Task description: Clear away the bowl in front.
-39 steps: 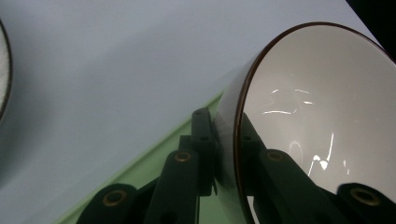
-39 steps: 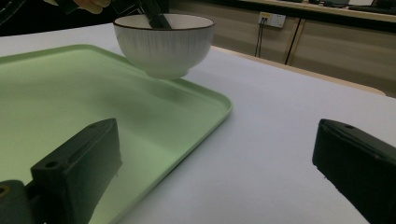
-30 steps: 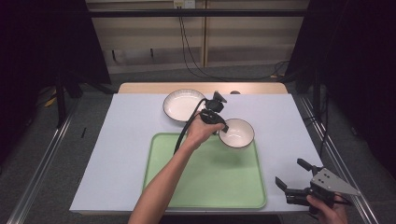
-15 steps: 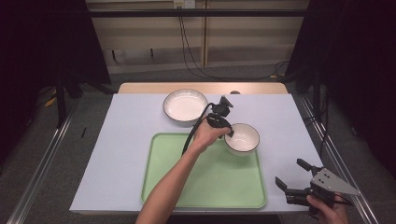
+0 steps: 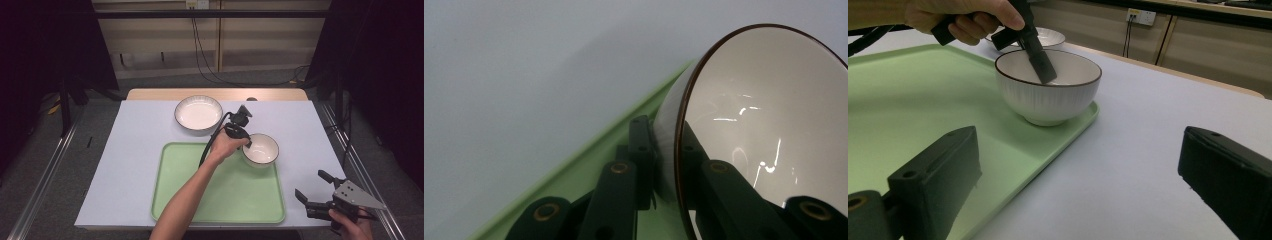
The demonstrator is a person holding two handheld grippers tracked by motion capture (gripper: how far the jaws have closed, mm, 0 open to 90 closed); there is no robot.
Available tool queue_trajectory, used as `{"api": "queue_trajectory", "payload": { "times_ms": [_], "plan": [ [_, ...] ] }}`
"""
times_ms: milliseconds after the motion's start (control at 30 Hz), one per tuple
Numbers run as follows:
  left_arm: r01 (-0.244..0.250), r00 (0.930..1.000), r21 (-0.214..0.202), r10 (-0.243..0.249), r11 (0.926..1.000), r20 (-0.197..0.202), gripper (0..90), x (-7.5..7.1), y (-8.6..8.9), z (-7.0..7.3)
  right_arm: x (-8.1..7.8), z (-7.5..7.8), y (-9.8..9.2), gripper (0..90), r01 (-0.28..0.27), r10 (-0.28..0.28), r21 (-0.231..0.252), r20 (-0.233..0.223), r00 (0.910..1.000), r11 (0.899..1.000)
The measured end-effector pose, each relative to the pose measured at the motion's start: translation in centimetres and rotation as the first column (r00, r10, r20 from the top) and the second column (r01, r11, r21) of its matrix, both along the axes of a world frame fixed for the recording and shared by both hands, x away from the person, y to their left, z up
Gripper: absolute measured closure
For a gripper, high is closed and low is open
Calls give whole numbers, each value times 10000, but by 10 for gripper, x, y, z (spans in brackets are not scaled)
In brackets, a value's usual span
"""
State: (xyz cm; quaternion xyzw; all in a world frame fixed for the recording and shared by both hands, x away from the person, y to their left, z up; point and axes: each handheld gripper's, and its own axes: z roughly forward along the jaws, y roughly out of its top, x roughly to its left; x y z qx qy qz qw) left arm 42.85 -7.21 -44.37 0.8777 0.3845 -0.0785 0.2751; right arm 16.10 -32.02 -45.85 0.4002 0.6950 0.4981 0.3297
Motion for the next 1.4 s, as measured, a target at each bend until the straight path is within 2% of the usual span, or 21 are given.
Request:
{"api": "queue_trajectory", "payload": {
  "times_ms": [100,133,267,300,367,500,600,700,767,800,833,867,967,1033,1100,1133,1167,1233,1300,1367,1400],
  "plan": [
    [144,9998,117,-145,9998,146,826,-2,0,1,0,0,0,29,35,-35,-24,-11,10000,10000],
    [-11,9997,94,8,10000,227,826,-3,-2,1,0,0,0,29,36,-36,-29,-15,10000,10000],
    [-12,9999,62,11,10000,116,824,-3,0,0,0,0,0,30,9,-9,-31,-11,10000,10000],
    [155,9998,39,-156,9999,130,823,-2,1,-2,0,0,0,30,40,-40,-27,-17,10000,10000],
    [36,9998,-207,-39,9998,-177,805,-2,2,-6,0,0,0,30,-1,1,20,-1,10000,10000],
    [312,9995,-348,-313,9989,-32,782,-3,3,-8,0,0,0,30,-64,64,62,-8,10000,10000],
    [81,10000,-600,-84,9982,-37,697,-3,2,-5,1,0,1,30,-1,1,15,12,10000,10000],
    [269,9996,-694,-268,9972,36,626,-3,3,-2,0,0,0,32,-73,74,51,-118,9999,10000],
    [261,9990,-705,-235,9972,384,525,-4,3,0,0,0,0,32,-77,78,57,-104,9999,10000],
    [411,9987,-569,-392,9975,340,472,-4,4,2,0,0,1,32,-49,50,58,-87,10000,10000],
    [348,9987,-710,-321,9969,398,436,-5,4,3,0,0,1,32,-52,52,58,-91,9999,10000],
    [513,9970,-560,-479,9971,608,401,-4,5,4,0,0,0,32,-57,57,58,-91,9999,10000],
    [354,9968,-718,-300,9968,742,314,-5,5,6,1,0,1,32,-82,82,48,-87,9999,10000],
    [290,9947,-808,-207,9963,1009,178,-5,7,8,0,0,1,32,-47,48,64,-71,10000,10000],
    [236,9954,-875,-152,9959,947,91,-4,8,9,1,0,1,32,-63,64,45,-78,9999,10000],
    [197,9942,-813,-109,9965,1074,64,-4,10,10,1,0,1,32,-73,73,44,-81,9999,10000],
    [42,9938,-963,65,9953,1107,57,-5,10,10,0,0,1,32,-63,64,51,-91,9999,10000],
    [262,9905,-988,-125,9948,1366,42,-5,14,10,1,0,1,32,-65,65,41,-79,9999,10000],
    [251,9888,-1000,-100,9947,1488,45,-6,16,11,1,0,1,32,-45,45,46,-102,9999,10000],
    [146,9856,-845,-1,9963,1691,49,-8,19,13,1,0,1,32,-36,36,24,-84,10000,10000],
    [14,9843,-993,162,9951,1760,50,-9,20,14,1,0,1,32,-34,34,27,-89,10000,10000]
  ]
}}
